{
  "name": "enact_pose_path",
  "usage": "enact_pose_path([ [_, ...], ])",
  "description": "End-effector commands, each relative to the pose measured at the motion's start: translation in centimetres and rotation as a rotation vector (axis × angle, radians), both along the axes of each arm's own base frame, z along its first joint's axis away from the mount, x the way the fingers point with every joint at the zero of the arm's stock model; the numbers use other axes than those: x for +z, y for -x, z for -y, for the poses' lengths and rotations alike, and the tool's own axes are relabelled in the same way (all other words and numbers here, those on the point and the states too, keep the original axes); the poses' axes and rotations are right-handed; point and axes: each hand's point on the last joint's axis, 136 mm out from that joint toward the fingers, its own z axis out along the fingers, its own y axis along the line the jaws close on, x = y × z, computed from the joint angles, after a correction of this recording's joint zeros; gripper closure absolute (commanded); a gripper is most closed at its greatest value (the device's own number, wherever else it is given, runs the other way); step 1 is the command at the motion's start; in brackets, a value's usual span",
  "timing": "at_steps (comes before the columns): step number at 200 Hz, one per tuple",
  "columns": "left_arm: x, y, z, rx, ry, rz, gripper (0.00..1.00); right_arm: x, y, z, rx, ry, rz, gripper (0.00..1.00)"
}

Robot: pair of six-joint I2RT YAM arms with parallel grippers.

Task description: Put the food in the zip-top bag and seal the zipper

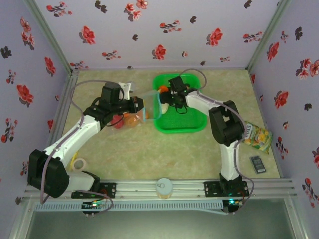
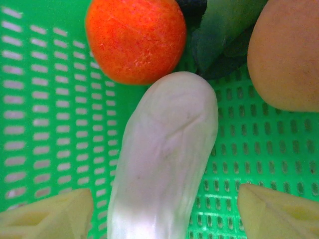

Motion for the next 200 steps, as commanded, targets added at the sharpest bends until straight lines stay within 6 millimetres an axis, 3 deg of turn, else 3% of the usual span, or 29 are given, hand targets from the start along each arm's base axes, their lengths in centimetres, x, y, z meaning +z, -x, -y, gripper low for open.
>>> enact_pose_path([
  [1, 0.7, 0.2, 0.0, -0.018, -0.012, 0.039, 1.00, -0.3, -0.7, -0.3, -0.027, 0.028, 0.003, 0.23],
  [32, 0.6, 0.1, 0.1, -0.018, -0.013, 0.038, 1.00, -1.3, -1.1, -0.7, -0.027, 0.050, -0.010, 0.24],
  [65, 0.6, 0.2, 0.1, -0.020, -0.015, 0.037, 1.00, -2.2, -1.2, -1.0, -0.021, 0.058, -0.024, 0.32],
  [117, 0.6, 0.2, 0.0, -0.019, -0.015, 0.036, 1.00, -2.3, -0.5, -0.6, -0.010, 0.067, -0.035, 0.56],
  [150, 0.6, 0.1, 0.0, -0.018, -0.016, 0.035, 1.00, -0.2, 0.0, -0.1, -0.011, 0.054, 0.014, 0.62],
  [200, 0.6, 0.0, 0.1, -0.019, -0.017, 0.033, 1.00, 7.0, 1.2, 1.4, -0.016, 0.006, 0.191, 0.62],
])
